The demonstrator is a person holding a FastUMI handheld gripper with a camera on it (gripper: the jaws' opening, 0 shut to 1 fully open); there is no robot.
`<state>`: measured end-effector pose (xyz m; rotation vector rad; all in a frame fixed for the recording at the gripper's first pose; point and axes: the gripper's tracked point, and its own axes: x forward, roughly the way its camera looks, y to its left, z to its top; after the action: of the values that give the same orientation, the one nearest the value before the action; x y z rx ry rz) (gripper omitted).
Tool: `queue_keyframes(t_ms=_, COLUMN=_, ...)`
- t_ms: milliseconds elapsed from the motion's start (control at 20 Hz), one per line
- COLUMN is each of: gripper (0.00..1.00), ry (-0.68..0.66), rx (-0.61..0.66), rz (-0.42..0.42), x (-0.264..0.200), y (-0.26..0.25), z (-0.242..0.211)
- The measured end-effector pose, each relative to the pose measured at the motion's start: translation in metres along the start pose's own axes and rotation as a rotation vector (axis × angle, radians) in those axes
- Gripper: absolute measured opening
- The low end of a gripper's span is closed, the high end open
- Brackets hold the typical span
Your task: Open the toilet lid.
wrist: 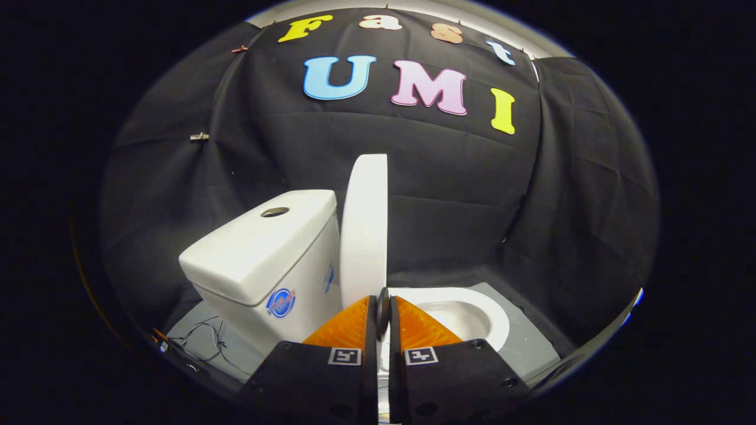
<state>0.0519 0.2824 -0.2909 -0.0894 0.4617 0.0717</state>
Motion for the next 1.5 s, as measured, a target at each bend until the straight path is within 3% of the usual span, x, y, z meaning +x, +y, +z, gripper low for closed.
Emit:
queue_keyframes(t_ms=450, gripper=0.14, ry=-0.013, rx=-0.087, rz=0.032, x=-0.001, y=0.047, z=-0.004)
queue_keyframes(t_ms=850, gripper=0.14, ry=-0.021, rx=-0.118, rz=0.035, x=-0.002, y=0.045, z=-0.004)
queue_keyframes(t_ms=1100, gripper=0.2, ry=-0.122, rx=-0.137, rz=0.036, x=-0.013, y=0.035, z=0.023)
queue_keyframes(t_ms=1350, gripper=1.0, ry=-0.069, rx=-0.136, rz=0.088, x=-0.014, y=0.038, z=0.014)
queue_keyframes(t_ms=1500, gripper=0.99, ry=-0.061, rx=-0.11, rz=0.089, x=-0.022, y=0.028, z=0.019)
